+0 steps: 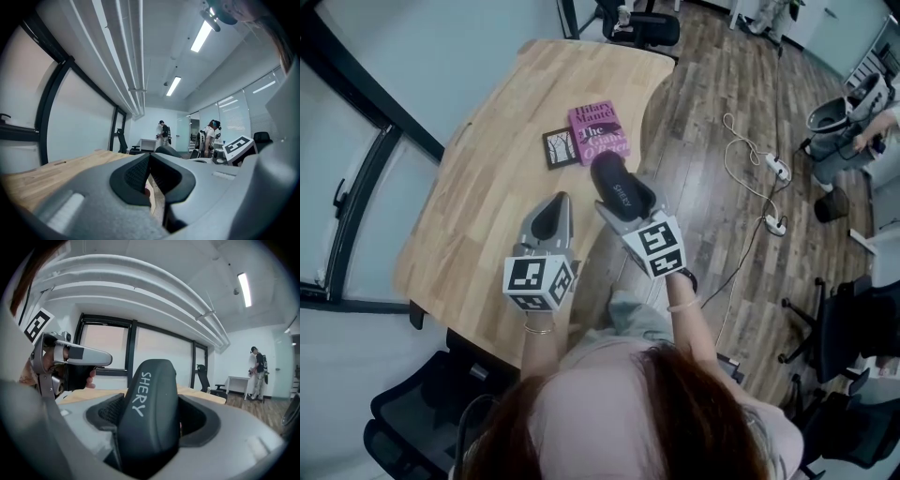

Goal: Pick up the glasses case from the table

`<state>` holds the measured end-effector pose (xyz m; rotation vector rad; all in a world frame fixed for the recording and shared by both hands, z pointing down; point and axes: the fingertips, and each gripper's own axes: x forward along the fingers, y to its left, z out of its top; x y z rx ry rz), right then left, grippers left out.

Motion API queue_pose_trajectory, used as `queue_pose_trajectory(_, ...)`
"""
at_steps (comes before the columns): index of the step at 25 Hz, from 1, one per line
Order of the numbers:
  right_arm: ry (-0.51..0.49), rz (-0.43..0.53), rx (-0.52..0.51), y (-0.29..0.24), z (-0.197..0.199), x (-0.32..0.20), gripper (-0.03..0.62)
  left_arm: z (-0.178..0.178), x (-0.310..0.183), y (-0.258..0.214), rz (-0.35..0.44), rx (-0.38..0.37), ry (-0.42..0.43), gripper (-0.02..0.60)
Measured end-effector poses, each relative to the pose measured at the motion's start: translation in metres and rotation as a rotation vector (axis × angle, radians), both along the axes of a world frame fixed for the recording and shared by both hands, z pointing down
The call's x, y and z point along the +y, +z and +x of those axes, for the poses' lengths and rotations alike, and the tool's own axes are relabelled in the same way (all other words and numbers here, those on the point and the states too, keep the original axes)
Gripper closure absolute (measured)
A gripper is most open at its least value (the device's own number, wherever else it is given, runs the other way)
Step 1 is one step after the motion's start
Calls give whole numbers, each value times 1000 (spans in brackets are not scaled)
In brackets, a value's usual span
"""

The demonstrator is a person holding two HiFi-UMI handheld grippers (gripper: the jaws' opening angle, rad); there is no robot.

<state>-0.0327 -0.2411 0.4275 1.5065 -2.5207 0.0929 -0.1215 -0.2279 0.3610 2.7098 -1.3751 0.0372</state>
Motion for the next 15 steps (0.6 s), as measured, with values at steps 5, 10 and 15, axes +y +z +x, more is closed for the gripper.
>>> queue_pose_trajectory(5, 24, 48, -21, -15, -3, 20, 235, -4, 15, -8, 19, 5, 11, 574)
queue_pose_trajectory(10, 48, 80, -18, -26, -5, 38, 235, -4, 32, -12, 35, 1, 34, 574)
queue_pose_trajectory(15, 76, 97, -1, -35, -8, 58, 235, -12, 49, -12, 33, 22, 48, 574)
